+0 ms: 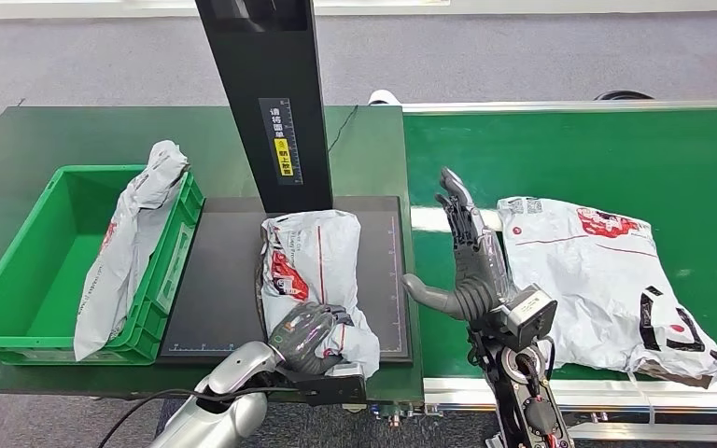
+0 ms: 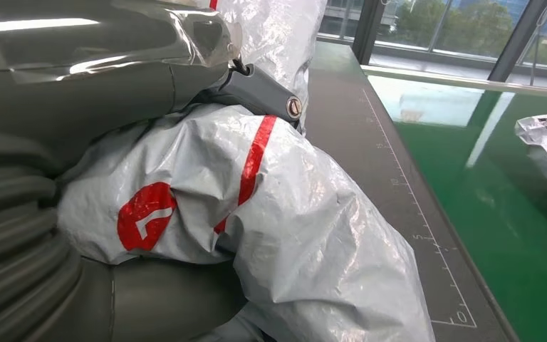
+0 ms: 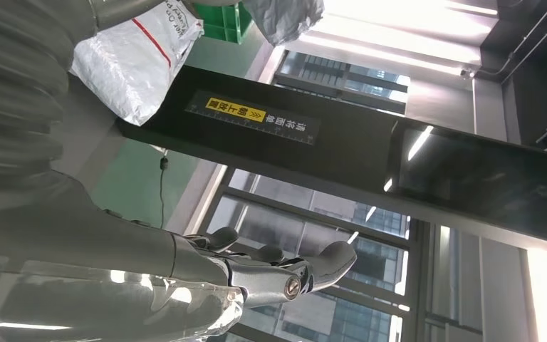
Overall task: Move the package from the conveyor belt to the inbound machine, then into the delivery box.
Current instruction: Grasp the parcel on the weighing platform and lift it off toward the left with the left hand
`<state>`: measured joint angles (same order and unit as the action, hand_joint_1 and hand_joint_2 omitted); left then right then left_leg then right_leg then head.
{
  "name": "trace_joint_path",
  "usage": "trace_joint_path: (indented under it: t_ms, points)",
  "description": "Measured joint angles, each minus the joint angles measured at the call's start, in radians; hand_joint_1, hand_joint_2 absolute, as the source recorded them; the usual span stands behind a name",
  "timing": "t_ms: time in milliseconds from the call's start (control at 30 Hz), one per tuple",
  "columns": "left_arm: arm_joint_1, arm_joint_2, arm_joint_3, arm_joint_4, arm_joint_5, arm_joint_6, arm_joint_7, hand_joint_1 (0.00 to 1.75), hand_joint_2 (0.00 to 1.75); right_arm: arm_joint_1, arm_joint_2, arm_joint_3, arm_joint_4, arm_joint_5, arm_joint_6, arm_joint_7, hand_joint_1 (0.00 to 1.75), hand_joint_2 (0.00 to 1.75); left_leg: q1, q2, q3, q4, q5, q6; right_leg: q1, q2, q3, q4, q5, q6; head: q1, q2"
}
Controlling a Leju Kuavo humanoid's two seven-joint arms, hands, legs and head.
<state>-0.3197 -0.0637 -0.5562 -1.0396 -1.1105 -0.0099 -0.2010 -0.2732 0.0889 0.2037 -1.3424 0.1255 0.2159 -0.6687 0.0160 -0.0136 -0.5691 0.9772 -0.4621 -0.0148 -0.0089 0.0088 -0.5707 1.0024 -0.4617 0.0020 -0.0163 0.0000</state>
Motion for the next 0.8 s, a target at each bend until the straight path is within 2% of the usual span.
trace_joint_path:
  t_ms: [433,500,567,633,667,700,733,800]
  points:
    - [-0.001,-0.001,0.000,0.002,0.001,0.002,-0.001,1.75,1.75,0.000,0.000,0.000,0.000,0.000,0.000,0.000,0.00,1.75,0.000,0.000,0.000,0.000,0.000,0.000,0.000,0.000,0.000,0.000,0.000,0.000,0.000,0.000]
    - [0.014,-0.010,0.010,-0.008,0.039,0.038,-0.036,1.75,1.75,0.001,0.000,0.000,0.000,-0.004,-0.002,0.000,0.00,1.75,0.000,0.000,0.000,0.000,0.000,0.000,0.000,0.000,0.000,0.000,0.000,0.000,0.000,0.000]
    - [0.070,-0.024,0.057,-0.095,0.163,0.175,-0.176,1.75,1.75,0.005,-0.001,0.000,-0.002,-0.016,-0.007,0.004,0.00,1.75,0.000,0.002,-0.002,0.000,0.000,0.000,0.000,0.002,-0.002,0.000,0.000,0.000,0.000,0.000]
    - [0.119,-0.030,0.138,-0.234,0.295,0.438,-0.372,1.75,1.75,0.013,-0.004,-0.001,-0.007,-0.028,-0.013,0.009,0.00,1.75,0.000,0.003,-0.003,0.000,0.000,0.000,0.000,0.004,-0.005,0.000,0.000,0.000,0.002,0.000]
    - [0.129,-0.028,0.177,-0.293,0.330,0.566,-0.433,1.75,1.75,0.016,-0.006,-0.001,-0.010,-0.031,-0.014,0.010,0.00,1.75,0.000,0.003,-0.004,0.000,0.000,0.000,0.000,0.004,-0.005,0.000,0.000,0.000,0.002,0.000]
    - [0.134,-0.025,0.207,-0.335,0.345,0.655,-0.459,1.75,1.75,0.018,-0.008,-0.001,-0.013,-0.033,-0.015,0.011,0.00,1.75,0.000,0.002,-0.004,0.000,0.000,0.000,0.000,0.004,-0.005,0.000,0.000,0.000,0.001,0.000]
    - [0.142,-0.022,0.229,-0.370,0.350,0.699,-0.460,1.75,1.75,0.019,-0.008,-0.001,-0.015,-0.034,-0.016,0.012,0.00,1.75,0.000,0.002,-0.004,0.000,0.000,0.000,0.000,0.003,-0.005,0.000,0.000,0.000,0.001,0.000]
    - [0.160,-0.019,0.252,-0.422,0.351,0.703,-0.448,1.75,1.75,0.020,-0.009,-0.001,-0.019,-0.036,-0.017,0.013,0.00,1.75,0.000,0.002,-0.004,0.000,0.000,0.000,0.000,0.003,-0.005,0.000,0.000,0.000,0.001,0.000]
